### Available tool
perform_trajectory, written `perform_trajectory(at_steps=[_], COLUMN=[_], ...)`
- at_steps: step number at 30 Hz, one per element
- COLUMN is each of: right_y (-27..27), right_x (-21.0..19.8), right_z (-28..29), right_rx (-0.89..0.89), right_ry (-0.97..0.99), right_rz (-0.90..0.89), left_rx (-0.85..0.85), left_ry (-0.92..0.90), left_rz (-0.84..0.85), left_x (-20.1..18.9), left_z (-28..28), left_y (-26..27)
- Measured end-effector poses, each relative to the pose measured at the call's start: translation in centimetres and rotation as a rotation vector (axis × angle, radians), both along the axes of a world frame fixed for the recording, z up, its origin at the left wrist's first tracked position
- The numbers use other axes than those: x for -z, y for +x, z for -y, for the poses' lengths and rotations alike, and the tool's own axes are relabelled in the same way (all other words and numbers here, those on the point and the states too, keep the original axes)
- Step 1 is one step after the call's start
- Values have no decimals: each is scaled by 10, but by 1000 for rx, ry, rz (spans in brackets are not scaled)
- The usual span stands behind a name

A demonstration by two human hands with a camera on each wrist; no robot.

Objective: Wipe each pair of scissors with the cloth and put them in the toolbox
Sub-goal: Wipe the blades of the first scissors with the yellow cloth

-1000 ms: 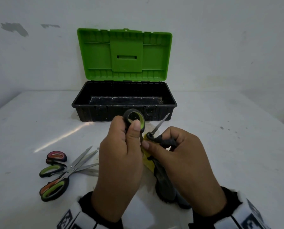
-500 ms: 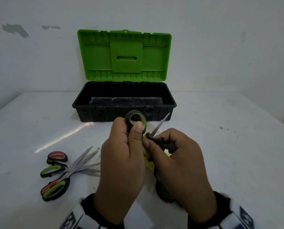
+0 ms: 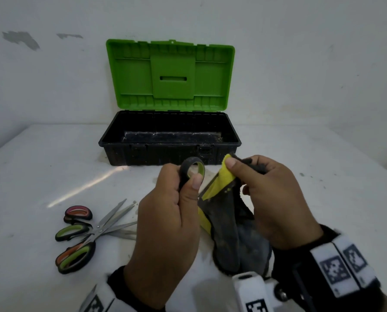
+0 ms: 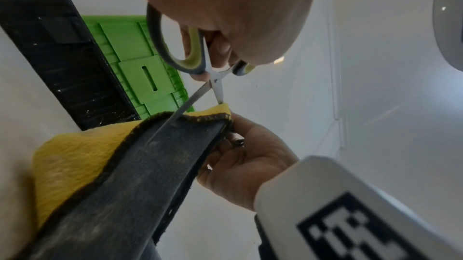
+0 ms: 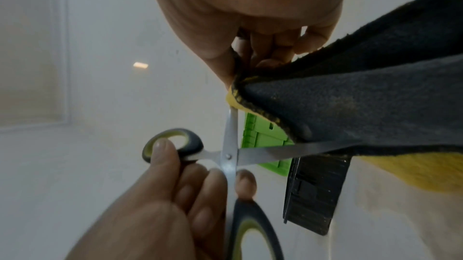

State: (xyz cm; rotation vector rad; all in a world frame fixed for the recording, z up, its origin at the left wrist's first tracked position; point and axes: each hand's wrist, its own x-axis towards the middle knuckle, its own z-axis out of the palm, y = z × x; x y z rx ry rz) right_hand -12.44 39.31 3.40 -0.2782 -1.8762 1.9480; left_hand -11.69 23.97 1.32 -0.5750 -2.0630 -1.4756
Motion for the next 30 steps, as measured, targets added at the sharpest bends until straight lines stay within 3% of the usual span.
perform_trajectory(at_steps=[6, 10, 17, 22, 26, 30], right_y=[-13, 7, 14, 5, 11, 7], right_x=[4, 2, 11, 9, 8, 2], right_z=[-21, -14, 11, 1, 7, 0], right_rx=[30, -8, -23, 37, -61, -1], right_ry=[-80, 216, 531, 417, 328, 246], right_rz=[15, -87, -119, -82, -34, -86], left_rx=[-23, 25, 103, 200, 235, 269], left_ry=[162, 310, 448, 586, 617, 629], left_rz=[262, 465, 577, 698, 752, 775], left_x=[0, -1, 1, -2, 0, -2], left_z=[6, 6, 1, 0, 2, 3], left_y=[-8, -15, -19, -16, -18, -18])
